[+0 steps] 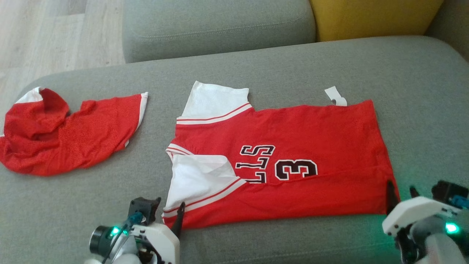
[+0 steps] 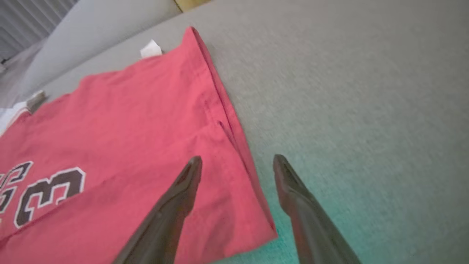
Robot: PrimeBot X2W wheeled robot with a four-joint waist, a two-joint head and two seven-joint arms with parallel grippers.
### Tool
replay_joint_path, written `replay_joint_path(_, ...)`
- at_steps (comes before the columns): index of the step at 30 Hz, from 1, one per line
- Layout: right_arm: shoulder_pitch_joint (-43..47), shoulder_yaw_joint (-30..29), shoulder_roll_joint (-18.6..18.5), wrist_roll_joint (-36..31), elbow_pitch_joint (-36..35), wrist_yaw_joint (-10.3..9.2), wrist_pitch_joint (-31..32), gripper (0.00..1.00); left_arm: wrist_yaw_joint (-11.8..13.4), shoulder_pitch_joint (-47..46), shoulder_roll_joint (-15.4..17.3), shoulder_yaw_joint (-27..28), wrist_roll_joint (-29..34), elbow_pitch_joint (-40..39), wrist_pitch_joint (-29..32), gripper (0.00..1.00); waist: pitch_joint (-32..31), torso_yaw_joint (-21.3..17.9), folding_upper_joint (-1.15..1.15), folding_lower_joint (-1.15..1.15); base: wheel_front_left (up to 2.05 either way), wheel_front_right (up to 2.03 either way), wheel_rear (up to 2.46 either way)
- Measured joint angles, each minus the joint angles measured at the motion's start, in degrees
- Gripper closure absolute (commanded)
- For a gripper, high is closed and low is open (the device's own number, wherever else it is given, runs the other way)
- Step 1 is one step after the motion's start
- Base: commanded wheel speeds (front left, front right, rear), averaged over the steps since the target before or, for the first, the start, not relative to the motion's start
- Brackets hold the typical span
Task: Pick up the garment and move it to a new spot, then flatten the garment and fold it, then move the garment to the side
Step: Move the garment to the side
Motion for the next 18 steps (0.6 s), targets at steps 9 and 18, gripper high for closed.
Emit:
replay_joint_path(9,-0.1,5.6,0.0,0.0,-10.8,0.0,-6.9,0.0,1.2,-2.4,0.3,2.1,0.0,-3.2,-7.4,0.0,2.0,-0.8,0.0,0.0,0.0,0.0,0.0)
replay_joint_path(18,-5.8,11.3,0.0,-5.1,-18.9,0.0,-8.3,0.0,-6.6,-19.7,6.2,1.8,1.5,-5.1,-0.3,0.0,8.9,-2.6,0.0,0.0,0.0,0.0,0.0)
